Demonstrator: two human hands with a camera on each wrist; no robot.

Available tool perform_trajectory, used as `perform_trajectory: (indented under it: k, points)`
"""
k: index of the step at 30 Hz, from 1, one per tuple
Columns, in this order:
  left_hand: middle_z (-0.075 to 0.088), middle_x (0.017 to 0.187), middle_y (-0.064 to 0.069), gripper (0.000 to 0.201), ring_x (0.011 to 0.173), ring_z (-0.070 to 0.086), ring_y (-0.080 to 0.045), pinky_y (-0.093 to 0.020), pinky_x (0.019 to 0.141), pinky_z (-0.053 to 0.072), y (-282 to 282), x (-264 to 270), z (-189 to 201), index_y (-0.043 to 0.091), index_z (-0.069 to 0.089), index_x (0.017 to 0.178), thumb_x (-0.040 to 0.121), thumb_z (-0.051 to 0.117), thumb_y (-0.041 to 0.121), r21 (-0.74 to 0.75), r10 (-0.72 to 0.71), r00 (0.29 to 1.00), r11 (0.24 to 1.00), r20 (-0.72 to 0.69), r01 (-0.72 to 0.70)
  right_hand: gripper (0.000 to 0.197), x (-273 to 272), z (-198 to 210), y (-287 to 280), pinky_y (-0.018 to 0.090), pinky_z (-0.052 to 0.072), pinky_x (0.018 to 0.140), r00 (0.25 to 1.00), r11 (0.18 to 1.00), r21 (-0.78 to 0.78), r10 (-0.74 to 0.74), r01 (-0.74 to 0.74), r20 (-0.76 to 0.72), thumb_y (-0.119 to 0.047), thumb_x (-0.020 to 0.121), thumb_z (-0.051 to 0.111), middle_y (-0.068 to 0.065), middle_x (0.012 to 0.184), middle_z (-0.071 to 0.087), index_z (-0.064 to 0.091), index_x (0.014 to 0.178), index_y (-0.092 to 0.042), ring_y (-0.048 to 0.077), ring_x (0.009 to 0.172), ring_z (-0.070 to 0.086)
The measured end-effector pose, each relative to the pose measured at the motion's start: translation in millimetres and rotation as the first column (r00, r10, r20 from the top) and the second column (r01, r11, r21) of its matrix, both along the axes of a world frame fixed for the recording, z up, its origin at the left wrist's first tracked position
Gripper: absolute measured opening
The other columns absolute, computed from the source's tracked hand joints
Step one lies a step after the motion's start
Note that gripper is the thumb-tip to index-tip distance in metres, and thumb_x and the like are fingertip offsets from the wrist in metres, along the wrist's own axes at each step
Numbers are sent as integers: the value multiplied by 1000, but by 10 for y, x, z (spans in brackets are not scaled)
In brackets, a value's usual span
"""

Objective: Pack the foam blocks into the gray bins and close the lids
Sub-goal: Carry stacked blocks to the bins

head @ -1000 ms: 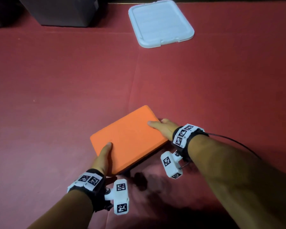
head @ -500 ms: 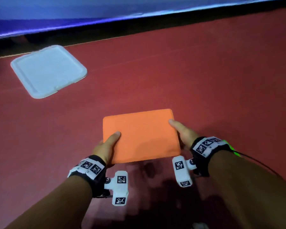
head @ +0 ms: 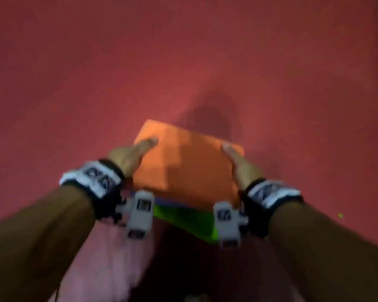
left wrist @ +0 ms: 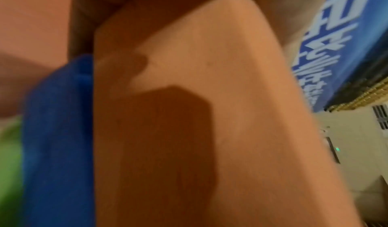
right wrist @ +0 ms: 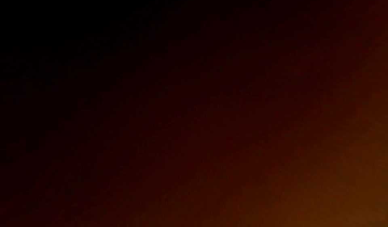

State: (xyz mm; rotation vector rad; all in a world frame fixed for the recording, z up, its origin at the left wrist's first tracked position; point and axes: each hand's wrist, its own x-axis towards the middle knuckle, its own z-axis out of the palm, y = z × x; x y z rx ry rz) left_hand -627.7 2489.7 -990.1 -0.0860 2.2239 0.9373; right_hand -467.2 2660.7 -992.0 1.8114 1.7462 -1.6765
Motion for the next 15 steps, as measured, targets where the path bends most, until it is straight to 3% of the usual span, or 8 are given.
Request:
perform_trajectory:
  k: [2, 4, 7, 9, 11, 13, 15]
  points:
    - [64, 105, -16, 71, 90, 62, -33, -34, 72, 49, 198, -144, 71, 5, 60, 123, 80, 63, 62, -3, 23, 1000, 1000, 0, -23, 71, -114, -77, 214, 38, 54, 82, 991, 993, -76, -101, 94, -85, -66, 74, 67, 12, 105, 72, 67, 115, -9, 30, 89, 68]
    - [66, 95, -15, 67, 78, 64, -32, -34, 62, 51, 288, -172, 162, 8, 62, 112, 76, 65, 65, -29, 26, 1000, 999, -16, -26, 65, -154, -33, 318, 38, 53, 80, 989, 994, -64, -97, 91, -114, -65, 76, 65, 13, 104, 70, 67, 114, -12, 29, 86, 67]
    - [62, 122, -20, 79, 103, 62, -38, -43, 90, 52, 185, -124, 143, 6, 60, 124, 75, 62, 68, -76, 15, 1000, 997, 5, -15, 74, -86, -7, 256, 47, 51, 92, 992, 990, -102, -100, 92, -72, -68, 75, 64, 15, 111, 67, 63, 121, -9, 32, 92, 65]
    - [62, 118, -17, 72, 103, 60, -34, -38, 90, 48, 128, -90, 131, 6, 59, 125, 80, 62, 62, -39, 39, 998, 999, 45, -37, 83, -46, 64, 155, 50, 48, 95, 994, 988, -122, -102, 96, -47, -74, 71, 62, 15, 114, 66, 60, 125, -11, 34, 95, 64]
    - [61, 104, -10, 53, 88, 59, -29, -34, 83, 45, 44, -46, 77, 13, 63, 113, 83, 63, 56, 33, 68, 994, 997, 86, -71, 85, 3, 71, 86, 50, 47, 96, 996, 992, -99, -79, 76, -31, -76, 72, 59, 14, 115, 65, 57, 129, -12, 35, 98, 62]
    - [65, 106, -6, 46, 92, 64, -25, -37, 93, 47, -133, 27, -6, 23, 63, 99, 79, 61, 65, 96, 80, 991, 991, 111, -91, 75, 84, 57, -36, 42, 48, 86, 997, 996, -68, -64, 61, -37, -72, 78, 56, 8, 104, 66, 55, 129, -17, 29, 89, 62]
    - [70, 109, -2, 60, 101, 67, -23, -42, 101, 47, -321, 103, -113, 26, 67, 94, 70, 57, 80, 141, 83, 984, 984, 157, -106, 66, 191, 41, -169, 35, 44, 74, 998, 998, -38, -45, 44, -42, -68, 83, 53, -2, 88, 61, 56, 127, -19, 20, 78, 59]
